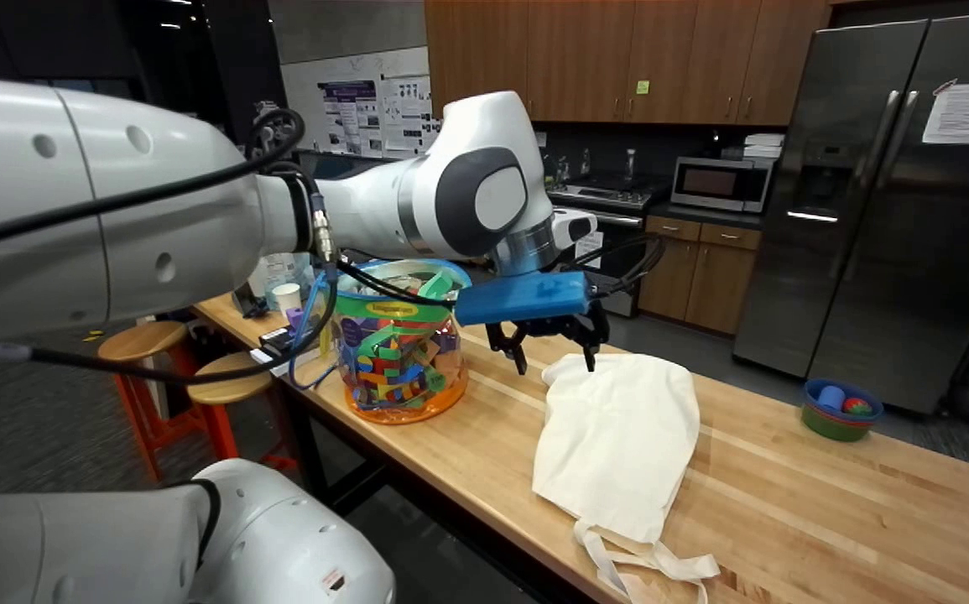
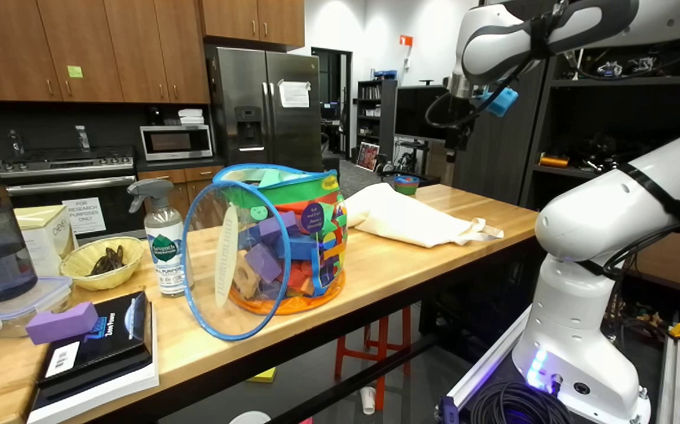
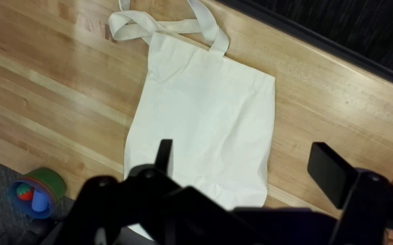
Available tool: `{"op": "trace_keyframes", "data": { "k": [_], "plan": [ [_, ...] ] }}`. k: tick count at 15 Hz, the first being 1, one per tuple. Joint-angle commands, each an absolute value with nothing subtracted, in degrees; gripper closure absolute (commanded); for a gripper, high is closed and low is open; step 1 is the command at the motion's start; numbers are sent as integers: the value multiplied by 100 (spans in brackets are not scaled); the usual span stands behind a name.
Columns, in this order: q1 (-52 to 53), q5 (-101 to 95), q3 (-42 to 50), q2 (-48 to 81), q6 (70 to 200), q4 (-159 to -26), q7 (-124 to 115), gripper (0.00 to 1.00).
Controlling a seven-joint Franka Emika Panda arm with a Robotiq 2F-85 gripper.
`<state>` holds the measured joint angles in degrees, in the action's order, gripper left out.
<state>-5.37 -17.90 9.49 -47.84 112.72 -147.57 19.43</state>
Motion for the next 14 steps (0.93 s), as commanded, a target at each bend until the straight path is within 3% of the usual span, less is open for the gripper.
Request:
{"op": "trace_keyframes", "data": {
  "k": [1, 14],
  "plan": [
    [-526, -1995, 917, -4596, 11976, -15075, 1783, 0],
    [-841, -2403, 902, -2820, 14364, -15314, 1676, 0]
  ]
}}
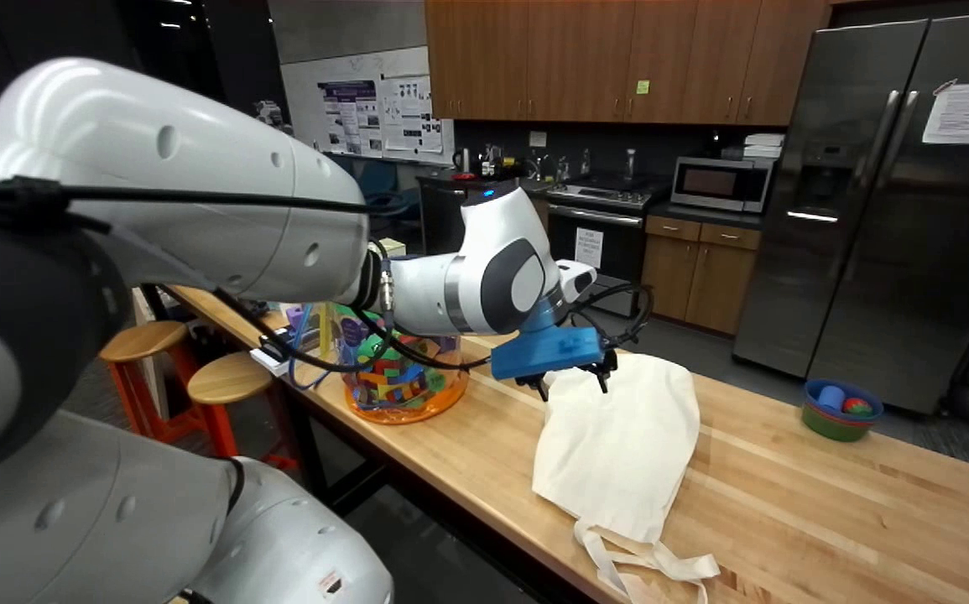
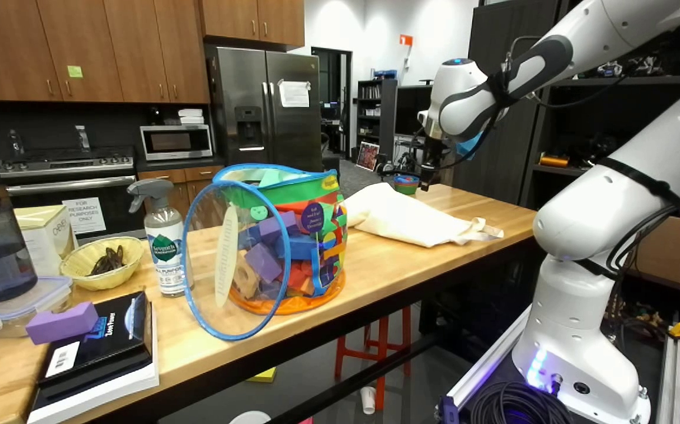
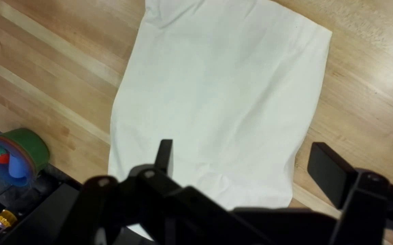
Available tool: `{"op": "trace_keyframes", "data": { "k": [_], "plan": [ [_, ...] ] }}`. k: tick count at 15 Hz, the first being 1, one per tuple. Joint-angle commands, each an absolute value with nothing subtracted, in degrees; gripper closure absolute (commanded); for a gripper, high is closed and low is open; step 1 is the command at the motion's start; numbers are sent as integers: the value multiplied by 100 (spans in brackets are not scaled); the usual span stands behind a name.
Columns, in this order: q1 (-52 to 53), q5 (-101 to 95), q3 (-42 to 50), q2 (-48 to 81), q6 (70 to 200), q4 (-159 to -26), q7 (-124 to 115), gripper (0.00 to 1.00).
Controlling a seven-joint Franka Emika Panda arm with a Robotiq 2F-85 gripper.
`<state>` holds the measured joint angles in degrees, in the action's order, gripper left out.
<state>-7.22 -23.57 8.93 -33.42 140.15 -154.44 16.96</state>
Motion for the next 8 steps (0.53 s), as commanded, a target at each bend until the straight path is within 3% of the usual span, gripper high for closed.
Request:
{"op": "trace_keyframes", "data": {
  "k": [1, 8],
  "plan": [
    [-880, -2383, 921, -2645, 14505, -15332, 1652, 0],
    [-1250, -2481, 951, -1879, 14834, -15403, 1546, 0]
  ]
}}
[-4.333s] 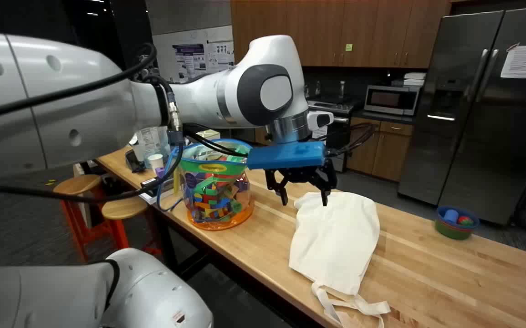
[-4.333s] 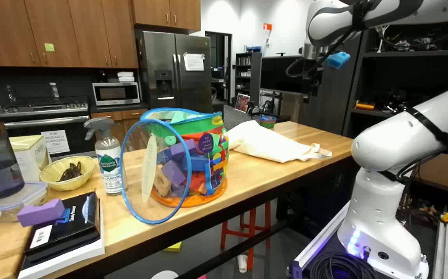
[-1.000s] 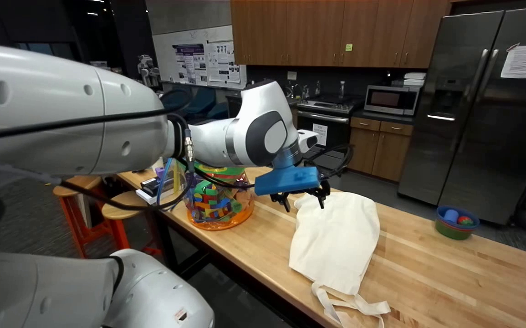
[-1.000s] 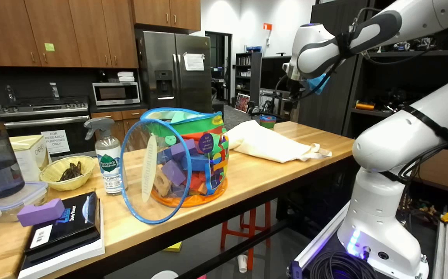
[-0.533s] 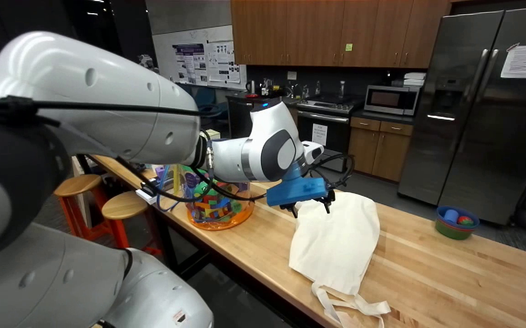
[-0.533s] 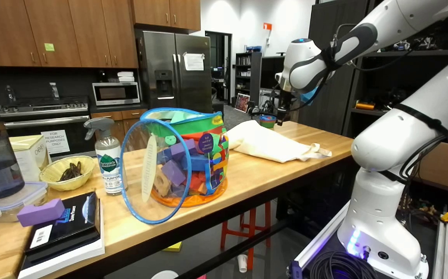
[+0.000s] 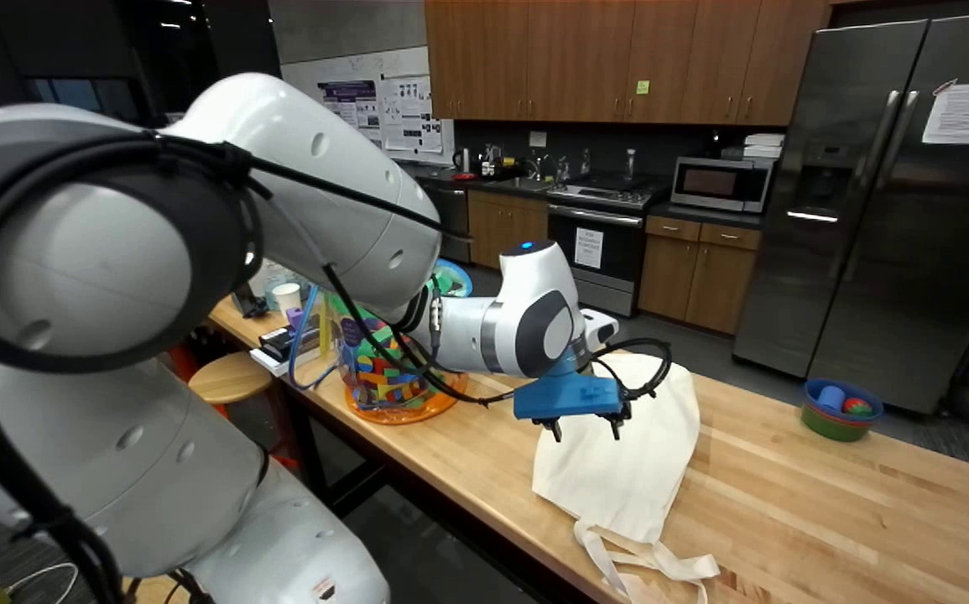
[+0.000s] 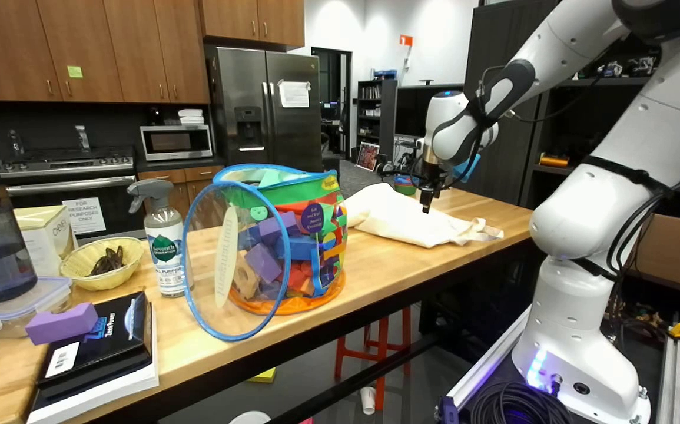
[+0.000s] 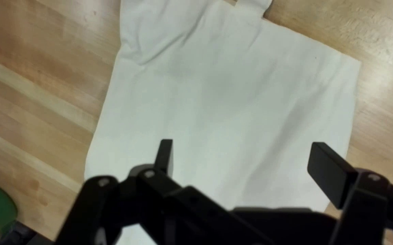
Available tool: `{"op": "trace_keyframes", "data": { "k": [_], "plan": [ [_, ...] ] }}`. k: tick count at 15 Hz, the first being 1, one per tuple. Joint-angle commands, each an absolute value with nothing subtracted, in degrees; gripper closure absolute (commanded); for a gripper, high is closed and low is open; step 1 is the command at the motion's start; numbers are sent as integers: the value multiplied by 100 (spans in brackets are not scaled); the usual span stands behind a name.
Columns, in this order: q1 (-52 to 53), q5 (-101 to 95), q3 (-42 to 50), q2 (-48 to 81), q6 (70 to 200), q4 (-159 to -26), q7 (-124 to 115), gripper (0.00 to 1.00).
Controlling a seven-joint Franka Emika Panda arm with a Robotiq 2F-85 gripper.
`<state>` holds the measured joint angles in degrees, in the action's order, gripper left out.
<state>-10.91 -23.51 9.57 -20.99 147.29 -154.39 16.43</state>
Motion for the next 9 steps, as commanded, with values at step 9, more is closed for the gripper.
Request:
{"op": "trace_keyframes", "data": {
  "k": [9],
  "plan": [
    [-1195, -2338, 949, -1899, 14760, -15430, 1641, 0]
  ]
}}
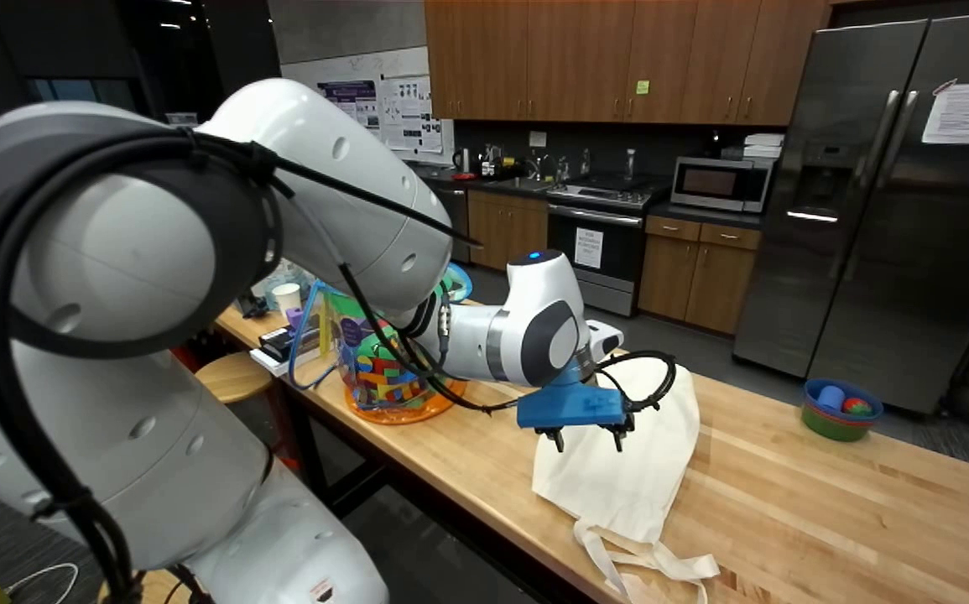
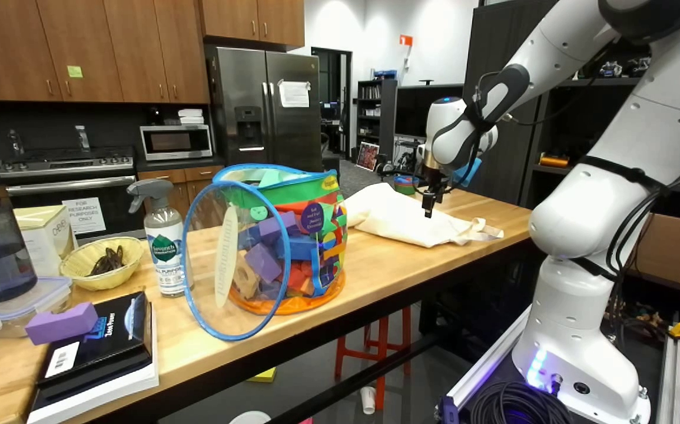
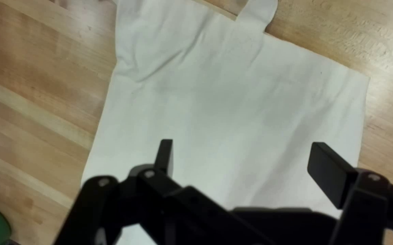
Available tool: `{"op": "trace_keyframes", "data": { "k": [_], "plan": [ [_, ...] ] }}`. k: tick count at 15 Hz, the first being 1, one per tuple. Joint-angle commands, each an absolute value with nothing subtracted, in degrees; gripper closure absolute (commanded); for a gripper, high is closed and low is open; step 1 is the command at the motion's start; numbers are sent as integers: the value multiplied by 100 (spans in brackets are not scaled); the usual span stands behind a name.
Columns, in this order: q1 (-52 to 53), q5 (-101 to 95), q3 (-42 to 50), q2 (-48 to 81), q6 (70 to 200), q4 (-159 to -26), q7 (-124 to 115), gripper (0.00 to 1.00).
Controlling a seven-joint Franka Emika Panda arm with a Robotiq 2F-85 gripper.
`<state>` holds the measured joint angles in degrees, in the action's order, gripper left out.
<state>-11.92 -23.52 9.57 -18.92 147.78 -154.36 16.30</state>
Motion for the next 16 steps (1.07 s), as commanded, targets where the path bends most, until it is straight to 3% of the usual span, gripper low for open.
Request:
{"op": "trace_keyframes", "data": {
  "k": [1, 7, 8, 16],
  "plan": [
    [-1247, -2437, 887, -1864, 14743, -15445, 1494, 0],
    [-1201, -2261, 894, -1699, 14750, -15566, 1329, 0],
    [-1205, -2270, 889, -1658, 14775, -15563, 1281, 18],
    [-1141, -2256, 826, -1388, 14876, -15519, 1116, 79]
  ]
}}
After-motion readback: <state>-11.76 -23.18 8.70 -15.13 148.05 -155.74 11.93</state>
